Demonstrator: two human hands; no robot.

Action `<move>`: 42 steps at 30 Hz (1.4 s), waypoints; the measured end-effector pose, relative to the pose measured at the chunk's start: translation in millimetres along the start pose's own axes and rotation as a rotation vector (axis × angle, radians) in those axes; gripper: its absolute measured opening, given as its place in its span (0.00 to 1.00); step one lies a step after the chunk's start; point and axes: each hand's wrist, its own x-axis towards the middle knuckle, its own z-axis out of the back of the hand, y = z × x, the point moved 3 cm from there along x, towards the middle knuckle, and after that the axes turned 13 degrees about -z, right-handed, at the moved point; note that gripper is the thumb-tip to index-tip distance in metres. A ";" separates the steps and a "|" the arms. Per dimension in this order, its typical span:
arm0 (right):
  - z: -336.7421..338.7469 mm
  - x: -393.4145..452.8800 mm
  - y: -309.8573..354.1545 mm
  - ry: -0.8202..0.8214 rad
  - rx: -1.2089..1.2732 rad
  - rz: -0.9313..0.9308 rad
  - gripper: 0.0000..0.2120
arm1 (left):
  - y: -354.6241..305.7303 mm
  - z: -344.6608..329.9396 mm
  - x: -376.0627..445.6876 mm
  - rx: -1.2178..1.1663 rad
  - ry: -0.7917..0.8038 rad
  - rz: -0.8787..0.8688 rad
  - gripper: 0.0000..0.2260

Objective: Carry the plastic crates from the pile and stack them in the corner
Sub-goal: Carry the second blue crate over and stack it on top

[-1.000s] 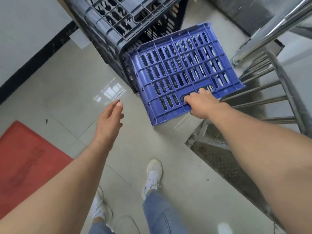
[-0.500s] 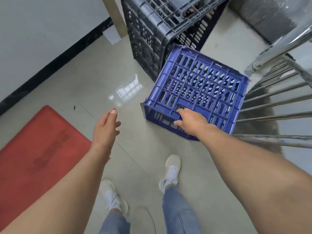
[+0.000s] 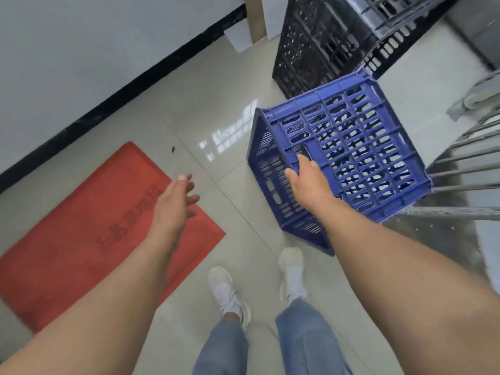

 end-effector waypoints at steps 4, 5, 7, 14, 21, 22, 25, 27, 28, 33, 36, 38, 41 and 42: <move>-22.0 -13.7 21.3 -0.019 -0.003 0.008 0.27 | 22.0 24.2 7.5 -0.117 -0.024 0.087 0.18; -27.9 -16.1 28.5 -0.024 0.009 0.017 0.27 | 26.7 30.8 8.7 -0.144 -0.037 0.107 0.19; -39.4 -20.1 45.8 -0.040 0.050 0.032 0.27 | 36.2 45.4 10.9 -0.186 -0.067 0.132 0.20; -78.6 -42.8 101.5 -0.069 0.072 0.095 0.27 | 68.4 110.3 12.6 -0.287 -0.194 0.147 0.19; -113.3 -81.7 158.7 -0.208 0.050 0.166 0.23 | 119.4 192.4 1.6 -0.335 -0.271 0.179 0.20; -116.4 -89.0 166.9 -0.232 0.043 0.170 0.24 | 127.5 206.7 -0.7 -0.335 -0.275 0.188 0.20; -129.9 -114.1 195.0 -0.280 0.029 0.200 0.24 | 147.5 254.4 -9.6 -0.333 -0.292 0.202 0.20; -145.5 -136.5 215.6 -0.281 0.026 0.236 0.24 | 156.8 289.3 -18.7 -0.338 -0.310 0.201 0.20; -155.1 -149.0 226.0 -0.277 0.037 0.257 0.24 | 161.1 307.8 -23.2 -0.337 -0.317 0.195 0.21; -221.9 -212.0 279.6 -0.193 0.129 0.347 0.21 | 189.7 408.3 -47.7 -0.311 -0.397 0.223 0.20; -274.5 -245.1 310.6 -0.093 0.178 0.376 0.19 | 206.1 464.8 -60.3 -0.296 -0.452 0.237 0.20; -310.5 -262.3 328.0 -0.034 0.198 0.392 0.21 | 215.8 495.0 -67.7 -0.293 -0.489 0.242 0.21; -358.4 -280.9 349.6 0.062 0.208 0.418 0.21 | 232.7 526.8 -75.3 -0.299 -0.546 0.285 0.21; -371.7 -284.1 355.8 0.091 0.211 0.423 0.21 | 238.5 533.3 -76.5 -0.301 -0.562 0.300 0.21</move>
